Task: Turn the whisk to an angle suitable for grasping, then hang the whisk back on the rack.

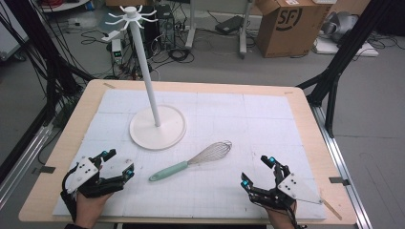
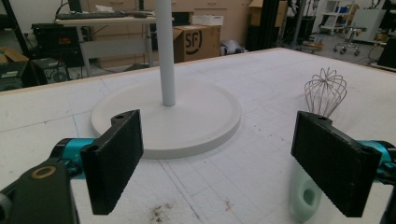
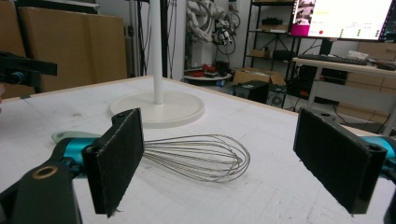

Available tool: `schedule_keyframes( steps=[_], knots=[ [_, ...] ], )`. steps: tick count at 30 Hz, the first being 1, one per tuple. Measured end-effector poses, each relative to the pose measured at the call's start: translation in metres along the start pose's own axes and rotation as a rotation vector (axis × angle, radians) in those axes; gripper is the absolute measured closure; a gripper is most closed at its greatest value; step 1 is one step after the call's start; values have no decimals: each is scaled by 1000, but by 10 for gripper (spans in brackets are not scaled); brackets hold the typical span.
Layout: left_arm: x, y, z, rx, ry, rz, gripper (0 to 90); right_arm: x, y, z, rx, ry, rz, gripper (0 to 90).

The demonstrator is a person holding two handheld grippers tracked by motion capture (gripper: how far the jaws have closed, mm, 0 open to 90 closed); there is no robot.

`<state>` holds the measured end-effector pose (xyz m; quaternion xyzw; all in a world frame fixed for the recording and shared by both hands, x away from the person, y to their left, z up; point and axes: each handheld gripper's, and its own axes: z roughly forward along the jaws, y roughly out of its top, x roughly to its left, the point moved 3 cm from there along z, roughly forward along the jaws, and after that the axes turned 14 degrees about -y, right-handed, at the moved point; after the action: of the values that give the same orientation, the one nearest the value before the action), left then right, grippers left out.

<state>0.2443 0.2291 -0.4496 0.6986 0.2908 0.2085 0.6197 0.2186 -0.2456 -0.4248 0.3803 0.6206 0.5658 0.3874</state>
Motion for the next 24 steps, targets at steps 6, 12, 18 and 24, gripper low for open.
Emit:
schedule_keyframes(
  steps=[6, 12, 18, 24],
  knots=[
    [1, -1, 0, 2, 2, -1, 172, 1, 0, 1, 2, 2, 1, 152],
    [2, -1, 1, 1, 3, -4, 172, 1, -1, 2, 3, 4, -2, 152],
    [0, -1, 1, 1, -1, -1, 172, 3, 0, 1, -3, 18, -1, 152],
    [0, -2, -1, -2, 0, -4, 171, 9, 12, 12, -16, 84, 23, 152]
  ],
)
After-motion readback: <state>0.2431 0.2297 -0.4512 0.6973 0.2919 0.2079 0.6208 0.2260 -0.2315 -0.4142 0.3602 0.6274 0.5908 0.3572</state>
